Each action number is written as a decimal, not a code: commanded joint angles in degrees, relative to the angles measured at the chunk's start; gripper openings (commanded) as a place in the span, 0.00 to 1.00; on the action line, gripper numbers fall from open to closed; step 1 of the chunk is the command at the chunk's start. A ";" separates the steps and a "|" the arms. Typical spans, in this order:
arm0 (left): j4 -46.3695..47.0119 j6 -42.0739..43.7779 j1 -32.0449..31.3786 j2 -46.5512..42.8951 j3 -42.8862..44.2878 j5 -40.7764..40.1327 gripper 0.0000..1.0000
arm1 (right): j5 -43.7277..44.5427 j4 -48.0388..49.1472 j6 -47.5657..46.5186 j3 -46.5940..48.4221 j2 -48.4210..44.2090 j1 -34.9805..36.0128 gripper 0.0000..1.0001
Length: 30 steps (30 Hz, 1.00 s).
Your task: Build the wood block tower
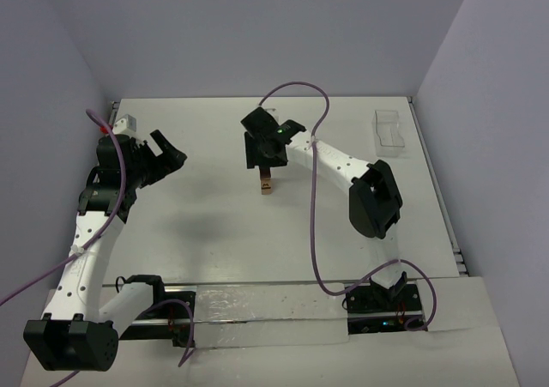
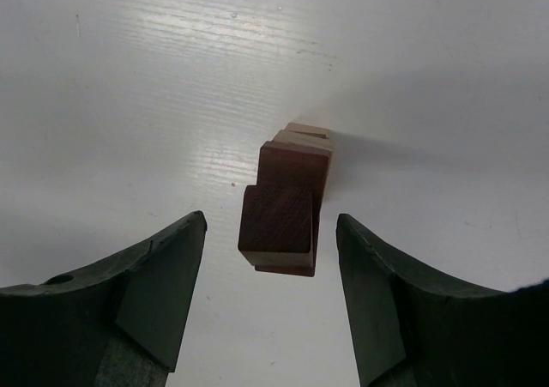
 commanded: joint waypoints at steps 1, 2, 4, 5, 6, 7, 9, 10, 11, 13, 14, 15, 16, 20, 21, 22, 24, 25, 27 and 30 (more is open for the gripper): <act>1.81 0.18 0.23 -0.38 0.97 0.83 0.99 | 0.22 0.16 0.86 2.66 1.46 -0.84 0.69; 1.82 0.18 0.23 -0.38 0.95 0.88 0.99 | 0.21 0.11 0.88 2.73 1.56 -0.90 0.69; 1.89 0.18 0.23 -0.38 0.88 0.92 0.99 | 0.10 0.07 0.95 2.84 1.85 -1.07 0.68; 1.89 0.18 0.23 -0.38 0.88 0.94 0.99 | 0.05 0.02 0.98 2.89 1.95 -1.05 0.67; 1.89 0.18 0.23 -0.38 0.88 0.88 0.99 | 0.05 0.05 1.04 2.89 1.95 -1.14 0.67; 1.89 0.18 0.23 -0.40 0.85 0.91 0.99 | 0.02 0.08 1.04 2.89 1.95 -1.22 0.67; 1.91 0.18 0.23 -0.38 0.78 0.88 0.99 | -0.04 0.04 1.20 2.90 1.96 -1.36 0.66; 1.98 0.18 0.23 -0.38 0.70 0.88 0.99 | -0.04 0.11 1.14 2.98 2.04 -1.28 0.65; 1.98 0.18 0.23 -0.38 0.70 0.88 0.99 | -0.04 0.11 1.21 2.97 2.05 -1.28 0.65; 1.94 0.18 0.23 -0.42 0.62 0.88 0.99 | -0.04 0.07 1.25 2.89 2.08 -1.32 0.63; 1.90 0.18 0.23 -0.45 0.55 0.88 0.99 | -0.04 0.03 1.29 2.89 2.05 -1.36 0.62; 1.96 0.18 0.23 -0.53 0.53 0.88 0.99 | -0.04 0.02 1.30 2.89 2.04 -1.37 0.61; 1.98 0.18 0.23 -0.59 0.53 0.88 0.99 | -0.07 0.02 1.37 2.89 2.07 -1.41 0.61; 1.98 0.18 0.23 -0.55 0.45 0.88 0.99 | -0.13 0.02 1.56 2.80 2.05 -1.46 0.59; 2.03 0.18 0.23 -0.55 0.44 0.88 0.99 | -0.13 0.02 1.56 2.80 2.08 -1.51 0.59; 2.07 0.18 0.23 -0.55 0.42 0.88 0.99 | -0.13 0.01 1.58 2.80 2.12 -1.55 0.58; 2.07 0.18 0.23 -0.55 0.35 0.88 0.99 | -0.17 -0.02 1.65 2.75 2.12 -1.60 0.58; 2.07 0.18 0.23 -0.59 0.35 0.88 0.99 | -0.21 0.02 1.65 2.71 2.12 -1.64 0.58; 2.07 0.18 0.23 -0.67 0.26 0.88 0.99 | -0.21 0.02 1.68 2.63 2.18 -1.66 0.58; 2.07 0.18 0.23 -0.73 0.26 0.88 0.99 | -0.21 0.02 1.74 2.62 2.12 -1.78 0.56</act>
